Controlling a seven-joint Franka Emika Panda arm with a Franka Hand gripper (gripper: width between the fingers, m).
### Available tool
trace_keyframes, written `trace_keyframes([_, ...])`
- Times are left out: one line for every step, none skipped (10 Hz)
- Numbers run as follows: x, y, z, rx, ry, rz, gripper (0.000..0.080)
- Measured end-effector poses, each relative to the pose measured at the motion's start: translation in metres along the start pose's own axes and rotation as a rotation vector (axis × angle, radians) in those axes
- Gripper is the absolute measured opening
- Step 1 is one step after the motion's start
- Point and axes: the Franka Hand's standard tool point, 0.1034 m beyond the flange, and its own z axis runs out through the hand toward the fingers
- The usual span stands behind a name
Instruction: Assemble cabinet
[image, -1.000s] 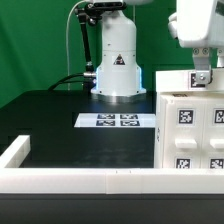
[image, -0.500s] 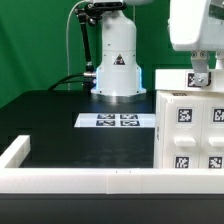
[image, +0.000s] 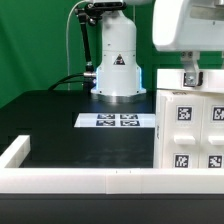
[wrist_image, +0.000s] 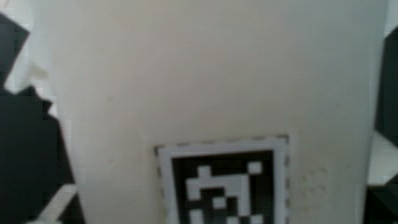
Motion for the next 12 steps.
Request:
trace_keyframes([0.001, 0.002, 0.001, -0.010, 0.023, 0.088, 0.0564])
trace_keyframes([0.002, 0.004, 0.001, -0.016, 0.041, 0.214, 0.0566])
trace_keyframes([0.001, 0.006, 0.002, -0.018, 0.048, 0.256, 0.0566])
trace_keyframes([0.001, 0.009, 0.003, -0.018, 0.052, 0.349, 0.0566])
trace_keyframes([0.001, 0.010, 0.003, -0.016, 0.056, 0.412, 0.0566])
trace_keyframes([0.001, 0.011, 0.003, -0.013, 0.059, 0.515, 0.0566])
trace_keyframes([0.001, 0.011, 0.003, -0.011, 0.060, 0.610, 0.0566])
trace_keyframes([0.001, 0.012, 0.003, -0.010, 0.061, 0.655, 0.0566])
trace_keyframes([0.001, 0.013, 0.002, -0.008, 0.061, 0.720, 0.0566])
trace_keyframes([0.000, 0.013, 0.002, -0.008, 0.062, 0.765, 0.0566])
trace_keyframes([0.000, 0.014, 0.002, -0.005, 0.063, 0.868, 0.0566])
trace_keyframes([0.000, 0.015, 0.002, -0.004, 0.063, 0.900, 0.0566])
